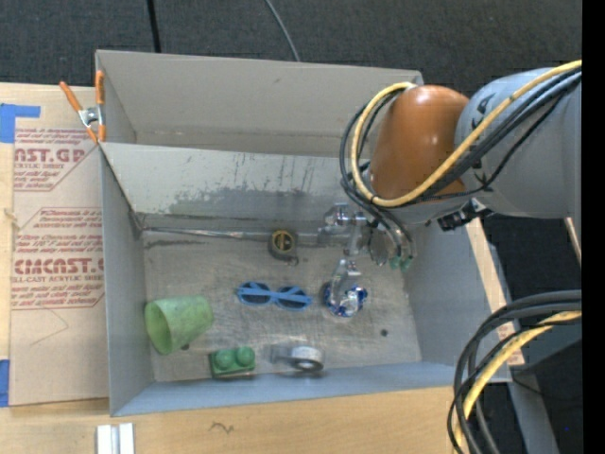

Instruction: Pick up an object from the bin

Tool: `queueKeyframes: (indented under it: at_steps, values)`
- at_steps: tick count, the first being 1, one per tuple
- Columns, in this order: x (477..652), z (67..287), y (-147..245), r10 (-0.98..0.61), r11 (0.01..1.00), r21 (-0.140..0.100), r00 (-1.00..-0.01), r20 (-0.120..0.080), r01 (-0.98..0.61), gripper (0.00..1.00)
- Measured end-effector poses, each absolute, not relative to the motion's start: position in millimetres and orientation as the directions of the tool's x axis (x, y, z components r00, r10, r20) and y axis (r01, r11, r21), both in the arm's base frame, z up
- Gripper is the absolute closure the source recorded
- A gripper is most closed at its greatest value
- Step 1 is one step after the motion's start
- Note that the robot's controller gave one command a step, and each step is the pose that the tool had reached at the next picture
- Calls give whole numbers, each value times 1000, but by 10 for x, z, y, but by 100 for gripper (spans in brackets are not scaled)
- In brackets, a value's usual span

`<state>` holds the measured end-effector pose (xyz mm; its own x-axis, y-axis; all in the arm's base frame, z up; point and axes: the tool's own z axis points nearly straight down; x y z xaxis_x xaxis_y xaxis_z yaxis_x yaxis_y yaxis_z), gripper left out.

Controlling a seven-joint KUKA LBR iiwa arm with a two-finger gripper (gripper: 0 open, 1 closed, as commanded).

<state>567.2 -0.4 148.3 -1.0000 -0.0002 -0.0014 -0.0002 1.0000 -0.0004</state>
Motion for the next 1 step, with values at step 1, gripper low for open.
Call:
queueKeyframes:
  at_steps: [1]
  values:
    - [5564, 722, 280, -122, 992, 1, -992, 0, -122, 0]
